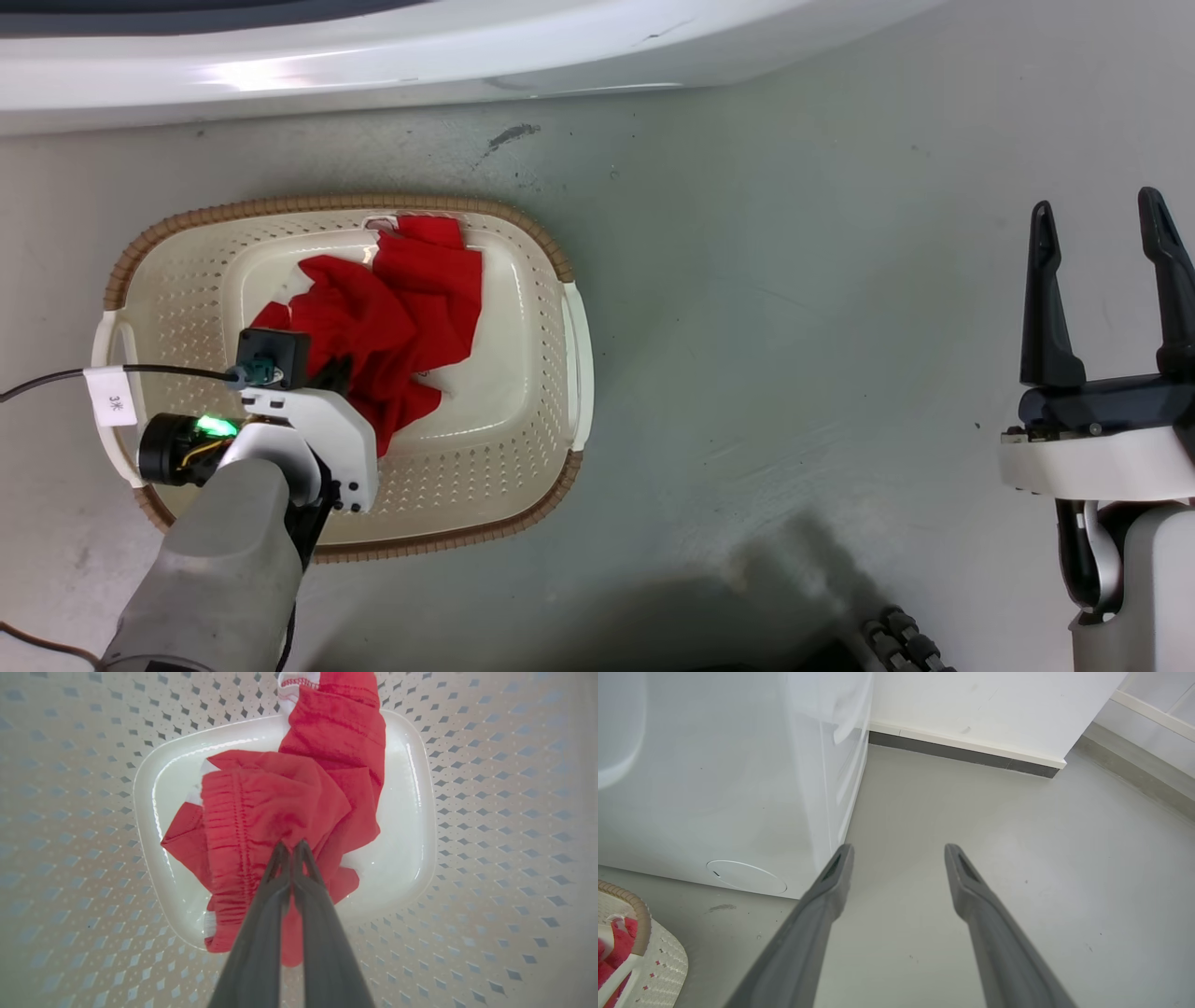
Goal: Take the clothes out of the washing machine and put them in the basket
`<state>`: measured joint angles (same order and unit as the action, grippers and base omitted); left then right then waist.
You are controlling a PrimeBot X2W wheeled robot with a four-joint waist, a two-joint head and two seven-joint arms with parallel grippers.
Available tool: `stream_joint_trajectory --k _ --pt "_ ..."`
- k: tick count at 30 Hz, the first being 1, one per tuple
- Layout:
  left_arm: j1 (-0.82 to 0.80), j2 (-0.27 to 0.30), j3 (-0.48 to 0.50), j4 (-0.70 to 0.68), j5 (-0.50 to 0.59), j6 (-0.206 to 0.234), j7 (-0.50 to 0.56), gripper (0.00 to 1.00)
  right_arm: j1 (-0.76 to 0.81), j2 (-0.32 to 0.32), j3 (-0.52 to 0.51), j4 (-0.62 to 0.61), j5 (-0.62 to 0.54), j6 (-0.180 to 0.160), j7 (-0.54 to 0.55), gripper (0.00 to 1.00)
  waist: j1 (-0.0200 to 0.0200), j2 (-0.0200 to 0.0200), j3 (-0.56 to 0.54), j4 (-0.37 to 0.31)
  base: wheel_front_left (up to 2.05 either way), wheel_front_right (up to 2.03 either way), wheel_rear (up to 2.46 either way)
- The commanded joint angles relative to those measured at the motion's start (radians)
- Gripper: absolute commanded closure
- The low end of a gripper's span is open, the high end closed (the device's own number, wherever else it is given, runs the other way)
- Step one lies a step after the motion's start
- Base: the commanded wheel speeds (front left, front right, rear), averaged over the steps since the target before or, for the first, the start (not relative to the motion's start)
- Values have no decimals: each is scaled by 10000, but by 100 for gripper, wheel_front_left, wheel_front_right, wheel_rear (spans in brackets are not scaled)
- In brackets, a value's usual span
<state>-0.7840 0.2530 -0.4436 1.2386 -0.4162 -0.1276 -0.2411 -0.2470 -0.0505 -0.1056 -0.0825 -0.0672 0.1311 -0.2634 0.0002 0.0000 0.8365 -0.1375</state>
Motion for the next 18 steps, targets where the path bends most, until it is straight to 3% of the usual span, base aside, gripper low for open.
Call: stream_joint_trajectory --k 1,9,18 --pt "-101 14 -3 58 -13 2 -60 0 -81 4 -10 11 -25 -7 -21 0 -2 0 -65 16 0 0 0" --pt "343 -165 -255 46 111 -13 -233 0 -37 2 104 307 -117 -7 -21 0 -2 0 -1058 126 0 0 0" --pt "1671 -82 -35 -2441 329 -18 -243 0 280 1 150 756 -132 -7 -21 0 -2 0 -2719 377 0 0 0"
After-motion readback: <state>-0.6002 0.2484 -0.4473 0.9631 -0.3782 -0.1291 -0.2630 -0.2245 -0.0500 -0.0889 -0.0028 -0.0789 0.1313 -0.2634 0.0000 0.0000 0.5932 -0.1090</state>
